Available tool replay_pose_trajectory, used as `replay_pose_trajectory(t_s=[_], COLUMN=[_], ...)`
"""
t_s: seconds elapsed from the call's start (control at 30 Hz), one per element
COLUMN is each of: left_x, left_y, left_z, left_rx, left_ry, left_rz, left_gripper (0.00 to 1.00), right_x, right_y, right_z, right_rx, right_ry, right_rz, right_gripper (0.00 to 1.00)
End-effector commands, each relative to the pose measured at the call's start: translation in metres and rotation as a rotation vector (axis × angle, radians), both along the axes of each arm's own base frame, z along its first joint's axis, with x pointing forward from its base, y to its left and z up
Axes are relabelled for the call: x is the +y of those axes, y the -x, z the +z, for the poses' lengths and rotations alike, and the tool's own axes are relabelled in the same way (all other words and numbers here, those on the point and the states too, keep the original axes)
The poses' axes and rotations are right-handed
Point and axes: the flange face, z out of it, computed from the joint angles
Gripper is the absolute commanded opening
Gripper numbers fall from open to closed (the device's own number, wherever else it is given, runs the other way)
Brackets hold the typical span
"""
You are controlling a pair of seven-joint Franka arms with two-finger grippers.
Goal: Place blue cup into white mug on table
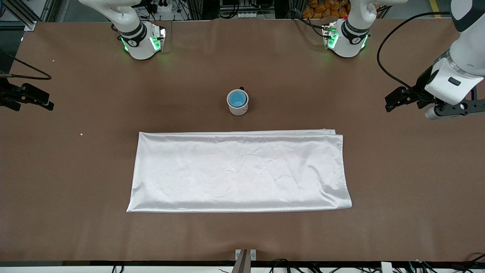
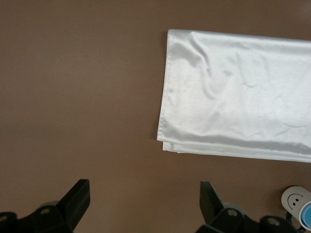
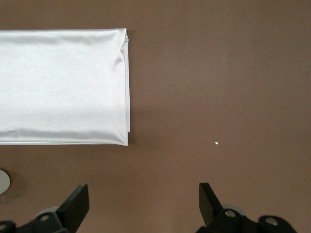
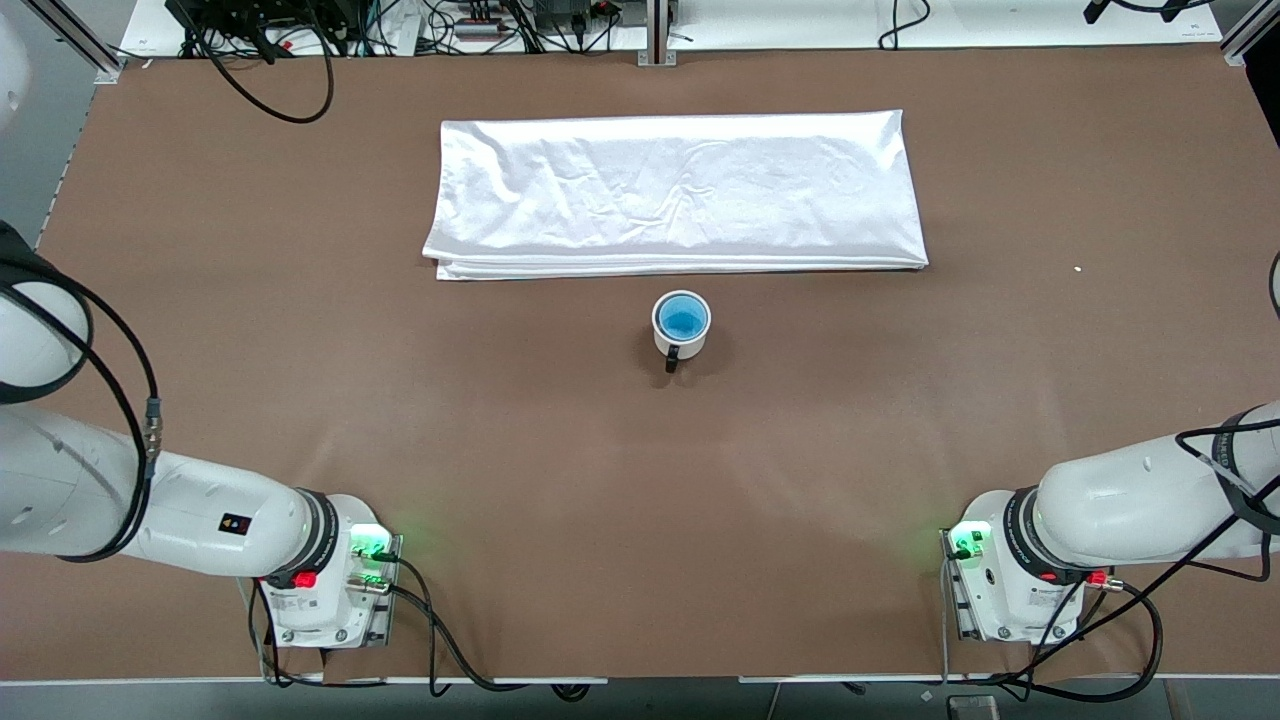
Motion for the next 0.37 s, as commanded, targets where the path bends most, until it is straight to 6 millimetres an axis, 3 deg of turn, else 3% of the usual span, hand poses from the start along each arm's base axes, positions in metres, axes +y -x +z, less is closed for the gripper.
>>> replay_pose_trajectory(t_s=[0.0, 0.33], left_x=[-0.0144, -0.0151], left_y=[0.0017, 0.002], left_z=[0.0098, 0.0097], left_rx=[-0.006, -0.005], left_ry=[0.017, 0.015], left_rz=[-0.022, -0.033], left_gripper=[1.0, 1.0], right_x=[0.0009, 0.0001], right_y=[0.0033, 0.0036], right_z=[0.0058, 0.005], right_rx=[0.003, 0.006], right_ry=[0.022, 0.022], right_rz=[0.014, 0.012], right_gripper=[1.0, 1.0])
